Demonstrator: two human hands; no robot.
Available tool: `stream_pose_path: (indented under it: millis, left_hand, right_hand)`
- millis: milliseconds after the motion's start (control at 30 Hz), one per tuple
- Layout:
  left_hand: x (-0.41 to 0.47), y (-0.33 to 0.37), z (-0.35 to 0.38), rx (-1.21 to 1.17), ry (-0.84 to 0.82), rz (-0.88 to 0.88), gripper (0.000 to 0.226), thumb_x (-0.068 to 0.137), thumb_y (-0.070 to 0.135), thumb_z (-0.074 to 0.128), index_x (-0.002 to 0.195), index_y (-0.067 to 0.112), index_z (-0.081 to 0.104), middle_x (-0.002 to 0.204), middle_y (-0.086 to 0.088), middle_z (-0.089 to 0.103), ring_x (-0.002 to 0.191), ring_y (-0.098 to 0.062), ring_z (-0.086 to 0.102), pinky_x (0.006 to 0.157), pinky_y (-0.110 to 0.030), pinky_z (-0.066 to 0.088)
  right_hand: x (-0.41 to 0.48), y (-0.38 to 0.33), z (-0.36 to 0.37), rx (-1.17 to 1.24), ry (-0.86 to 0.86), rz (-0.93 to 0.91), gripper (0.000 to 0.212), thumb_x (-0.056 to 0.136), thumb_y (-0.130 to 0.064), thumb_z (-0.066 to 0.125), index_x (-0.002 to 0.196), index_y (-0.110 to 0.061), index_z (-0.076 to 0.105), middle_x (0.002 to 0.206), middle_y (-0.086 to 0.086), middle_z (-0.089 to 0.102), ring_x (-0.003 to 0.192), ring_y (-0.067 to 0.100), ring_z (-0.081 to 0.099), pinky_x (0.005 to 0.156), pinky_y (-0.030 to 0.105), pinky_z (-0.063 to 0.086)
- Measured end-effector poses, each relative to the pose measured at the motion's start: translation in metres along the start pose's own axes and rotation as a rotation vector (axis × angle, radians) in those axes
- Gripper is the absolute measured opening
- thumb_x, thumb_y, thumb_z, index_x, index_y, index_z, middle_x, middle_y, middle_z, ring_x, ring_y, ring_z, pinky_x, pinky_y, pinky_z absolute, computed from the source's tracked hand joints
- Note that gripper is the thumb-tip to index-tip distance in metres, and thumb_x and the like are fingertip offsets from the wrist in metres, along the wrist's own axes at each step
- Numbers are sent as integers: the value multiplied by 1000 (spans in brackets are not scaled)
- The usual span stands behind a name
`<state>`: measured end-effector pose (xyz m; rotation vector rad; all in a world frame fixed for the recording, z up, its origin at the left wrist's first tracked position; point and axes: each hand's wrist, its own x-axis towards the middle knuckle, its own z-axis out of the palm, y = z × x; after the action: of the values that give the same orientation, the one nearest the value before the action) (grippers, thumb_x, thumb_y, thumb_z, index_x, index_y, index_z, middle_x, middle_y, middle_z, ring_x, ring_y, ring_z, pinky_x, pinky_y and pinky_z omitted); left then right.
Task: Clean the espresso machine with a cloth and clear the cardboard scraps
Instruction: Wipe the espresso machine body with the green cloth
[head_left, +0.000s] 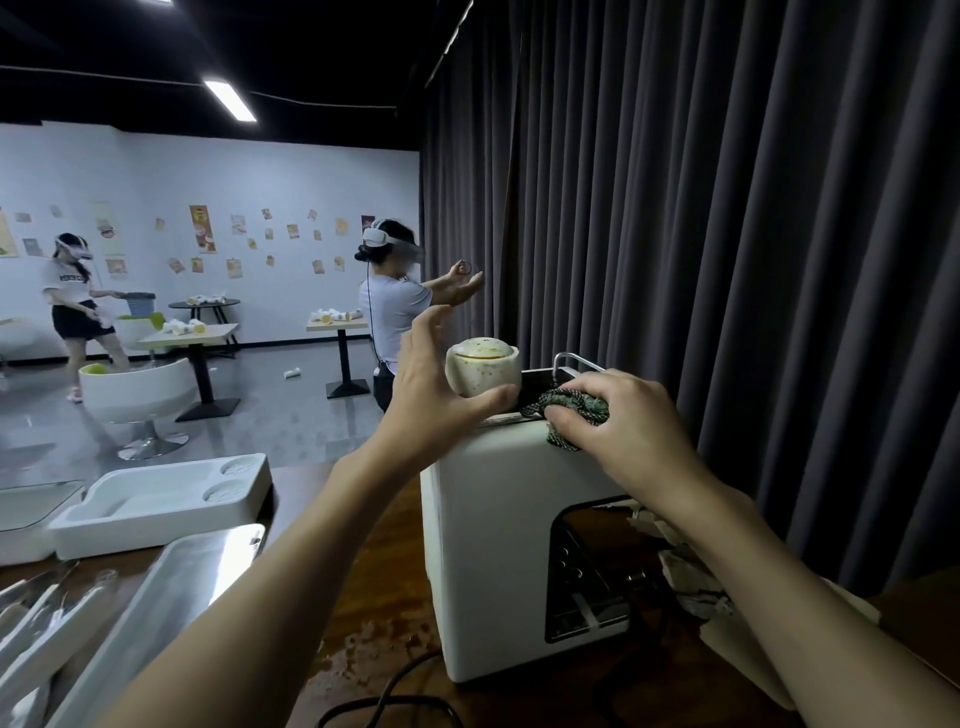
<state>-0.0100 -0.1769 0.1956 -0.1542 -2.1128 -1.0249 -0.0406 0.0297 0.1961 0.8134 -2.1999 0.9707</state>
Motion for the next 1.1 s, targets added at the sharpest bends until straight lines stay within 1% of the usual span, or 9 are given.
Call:
stream_pose_path:
  millis: [133, 200, 333, 400, 567, 700, 833, 1000, 1100]
  left_hand:
    - [3, -4, 0, -82, -96, -65, 95, 76, 25, 86, 147, 29, 24, 121, 13, 55, 101, 16, 58, 90, -17, 49]
    - [2, -5, 0, -82, -68, -62, 92, 74, 28, 87, 144, 25, 27, 113, 11, 57, 99, 10, 60, 84, -11, 47]
    - [1, -6, -2, -73, -27, -47, 94, 67, 46, 85, 140, 25, 30, 124, -2, 50, 117, -13, 52, 98, -22, 43]
    - [-1, -5, -3, -127, -81, -83, 91, 76, 31, 86, 145, 25, 28, 132, 0, 52, 120, -13, 54, 102, -29, 45]
    - [0, -8, -5, -111, -79, -134, 83, 84, 28, 80, 147, 22, 27, 123, -6, 59, 107, -6, 59, 81, -13, 45]
    - [3, -4, -2, -126, -115, -205, 84, 84, 30, 80, 150, 16, 30, 127, -5, 58, 103, -5, 61, 93, -29, 52]
    - [9, -6, -6, -129, -72, -225, 97, 66, 44, 91, 145, 10, 45, 127, -4, 65, 112, -15, 65, 100, -38, 54]
    - [12, 11, -7, -257, -1, -218, 67, 76, 12, 86, 136, 4, 56, 115, -10, 72, 92, -15, 75, 69, -21, 58]
    - [14, 28, -7, -306, 27, -127, 58, 78, 7, 84, 130, 3, 60, 117, -13, 71, 99, -21, 72, 71, -28, 61]
  right_hand:
    - [1, 1, 0, -2, -7, 5, 22, 81, -36, 73, 98, -23, 75, 92, -5, 67, 86, 13, 61, 76, 29, 47]
    - [1, 1, 0, 0, -9, 9, 22, 81, -36, 72, 98, -23, 75, 93, -5, 68, 87, 13, 62, 78, 30, 48]
    - [0, 1, 0, 4, -8, 9, 23, 81, -36, 73, 99, -22, 75, 94, -4, 68, 88, 13, 61, 77, 29, 47]
    - [0, 1, 0, 2, -7, 12, 24, 81, -36, 73, 100, -22, 75, 95, -4, 68, 88, 13, 61, 78, 28, 47]
    - [-1, 0, 0, 10, -4, 17, 24, 81, -36, 73, 101, -22, 75, 96, -4, 68, 89, 13, 61, 78, 29, 47]
    - [-1, -1, -1, -1, -11, 21, 27, 81, -37, 73, 104, -21, 74, 100, -3, 68, 93, 15, 62, 80, 28, 46]
    - [-5, -6, -7, -21, -81, 8, 41, 81, -45, 72, 113, -20, 70, 110, -3, 65, 103, 13, 59, 82, 24, 42]
    - [-8, -6, -11, 3, -120, -14, 31, 83, -30, 72, 113, -21, 70, 109, -5, 64, 99, 12, 59, 83, 26, 46]
    - [-10, -2, -11, 110, -50, 34, 30, 82, -22, 73, 112, -19, 71, 104, -7, 66, 96, 9, 61, 82, 21, 47]
